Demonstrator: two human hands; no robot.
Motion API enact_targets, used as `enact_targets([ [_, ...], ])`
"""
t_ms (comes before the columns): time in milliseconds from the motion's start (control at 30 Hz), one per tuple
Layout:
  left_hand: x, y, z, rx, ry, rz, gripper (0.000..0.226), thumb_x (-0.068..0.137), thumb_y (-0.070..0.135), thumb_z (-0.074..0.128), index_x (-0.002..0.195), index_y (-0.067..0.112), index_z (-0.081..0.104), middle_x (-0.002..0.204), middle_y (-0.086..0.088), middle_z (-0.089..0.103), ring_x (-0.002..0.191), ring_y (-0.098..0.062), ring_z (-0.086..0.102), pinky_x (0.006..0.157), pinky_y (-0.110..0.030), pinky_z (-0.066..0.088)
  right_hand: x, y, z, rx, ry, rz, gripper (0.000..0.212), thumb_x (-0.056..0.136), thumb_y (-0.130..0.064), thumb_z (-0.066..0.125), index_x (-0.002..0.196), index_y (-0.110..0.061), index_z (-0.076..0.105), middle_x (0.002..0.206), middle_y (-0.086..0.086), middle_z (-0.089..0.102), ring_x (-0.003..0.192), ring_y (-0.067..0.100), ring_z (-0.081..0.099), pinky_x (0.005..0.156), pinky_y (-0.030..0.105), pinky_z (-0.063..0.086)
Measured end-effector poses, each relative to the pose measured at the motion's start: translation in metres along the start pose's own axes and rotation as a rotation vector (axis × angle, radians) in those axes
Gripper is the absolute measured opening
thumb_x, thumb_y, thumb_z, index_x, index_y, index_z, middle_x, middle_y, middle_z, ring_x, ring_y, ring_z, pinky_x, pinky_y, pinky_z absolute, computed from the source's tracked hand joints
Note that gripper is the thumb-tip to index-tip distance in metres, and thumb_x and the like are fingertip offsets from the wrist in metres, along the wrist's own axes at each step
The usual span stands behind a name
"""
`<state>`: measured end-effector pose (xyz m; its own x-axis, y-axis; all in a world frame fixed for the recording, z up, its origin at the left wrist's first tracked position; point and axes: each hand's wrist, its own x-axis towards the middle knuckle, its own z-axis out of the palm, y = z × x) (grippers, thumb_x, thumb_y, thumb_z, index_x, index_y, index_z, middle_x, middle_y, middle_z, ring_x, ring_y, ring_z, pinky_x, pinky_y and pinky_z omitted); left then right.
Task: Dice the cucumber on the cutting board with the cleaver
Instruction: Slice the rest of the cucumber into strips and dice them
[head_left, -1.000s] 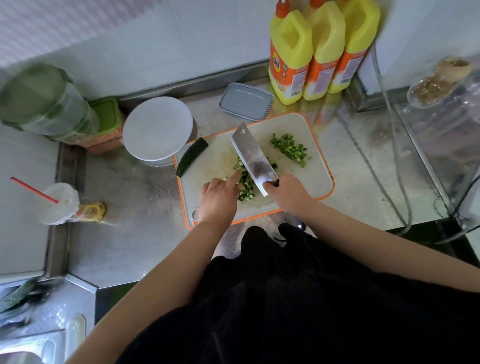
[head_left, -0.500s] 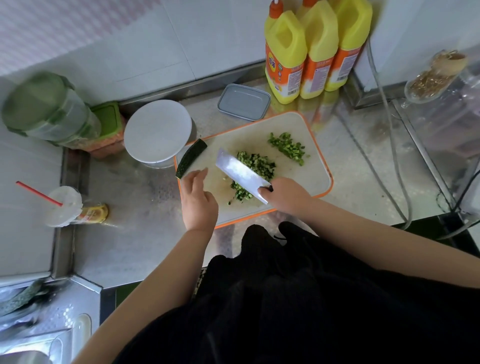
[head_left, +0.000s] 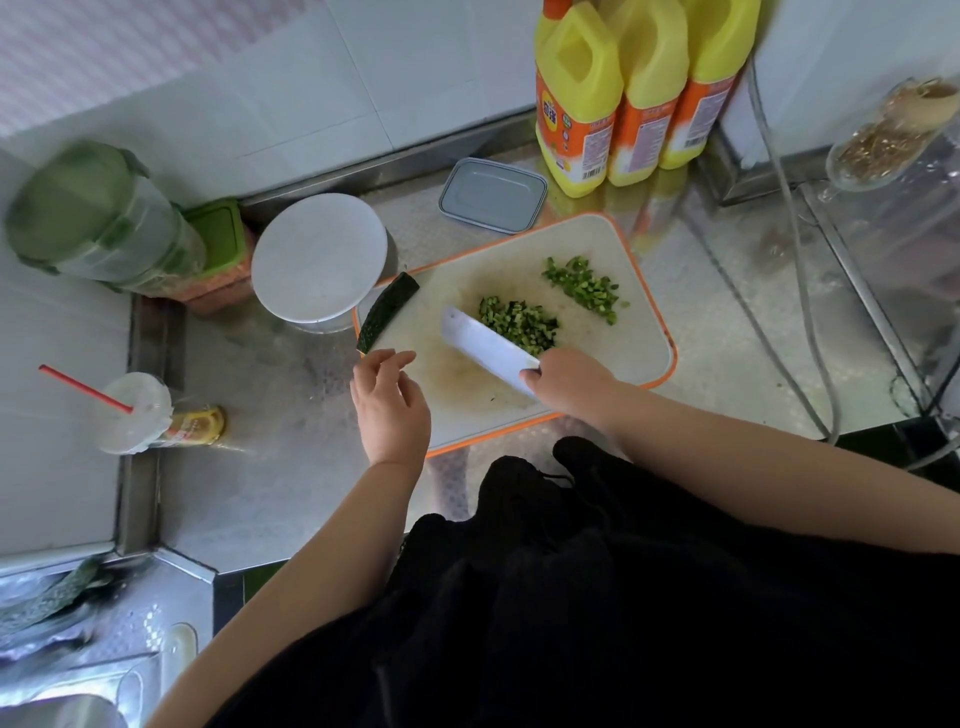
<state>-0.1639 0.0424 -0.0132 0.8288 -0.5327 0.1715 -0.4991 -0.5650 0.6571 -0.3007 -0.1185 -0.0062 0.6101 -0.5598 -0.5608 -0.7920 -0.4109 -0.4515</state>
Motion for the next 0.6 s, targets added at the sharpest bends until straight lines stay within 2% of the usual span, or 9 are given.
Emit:
enact_targets([
  [133, -0.004, 0.001, 0.001, 0.039, -0.061, 0.006, 0.035, 0.094, -0.001, 0.046, 0.118, 0.014, 0.067, 0.121, -0.004, 0.054, 0.115, -0.02, 0.043, 0.09, -0.017, 0.03, 0.003, 0.008, -0.001, 0.047, 0.059, 0.1, 0.04, 0.097, -0.03, 0.04, 0.062, -0.011, 0.036, 0.057, 0.004, 0.038, 0.051, 0.018, 0.037, 0.048, 0.028, 0.027],
  [267, -0.005, 0.003, 0.0, 0.067, -0.121, 0.041, 0.035, 0.095, 0.002, 0.046, 0.122, 0.014, 0.065, 0.121, -0.001, 0.055, 0.113, -0.017, 0.043, 0.093, -0.022, 0.032, 0.001, 0.006, 0.002, 0.086, 0.059, 0.13, 0.039, 0.096, -0.029, 0.041, 0.062, -0.01, 0.036, 0.057, 0.005, 0.038, 0.051, 0.018, 0.036, 0.047, 0.027, 0.026],
  [433, -0.004, 0.004, 0.001, 0.059, -0.168, 0.063, 0.035, 0.096, 0.005, 0.046, 0.125, 0.016, 0.062, 0.122, 0.001, 0.055, 0.116, -0.017, 0.042, 0.094, -0.024, 0.035, -0.01, 0.009, -0.012, 0.199, 0.1, 0.055, 0.043, 0.095, -0.03, 0.043, 0.058, -0.012, 0.03, 0.053, 0.003, 0.03, 0.048, 0.017, 0.029, 0.047, 0.029, 0.023],
  [533, -0.004, 0.009, 0.005, 0.049, -0.155, 0.044, 0.036, 0.097, 0.008, 0.045, 0.129, 0.017, 0.059, 0.126, 0.0, 0.053, 0.119, -0.018, 0.041, 0.1, -0.036, 0.04, -0.021, 0.013, -0.026, 0.275, 0.157, 0.007, 0.046, 0.094, -0.042, 0.046, 0.06, -0.014, 0.033, 0.06, 0.001, 0.039, 0.054, 0.019, 0.043, 0.051, 0.03, 0.029],
  [600, -0.003, 0.014, 0.007, 0.05, -0.125, 0.055, 0.037, 0.097, 0.01, 0.046, 0.132, 0.017, 0.055, 0.129, 0.0, 0.052, 0.122, -0.018, 0.04, 0.099, -0.035, 0.039, -0.029, 0.014, -0.032, 0.266, 0.186, -0.003, 0.046, 0.094, -0.053, 0.041, 0.065, -0.018, 0.036, 0.065, -0.001, 0.045, 0.061, 0.019, 0.05, 0.056, 0.031, 0.034],
])
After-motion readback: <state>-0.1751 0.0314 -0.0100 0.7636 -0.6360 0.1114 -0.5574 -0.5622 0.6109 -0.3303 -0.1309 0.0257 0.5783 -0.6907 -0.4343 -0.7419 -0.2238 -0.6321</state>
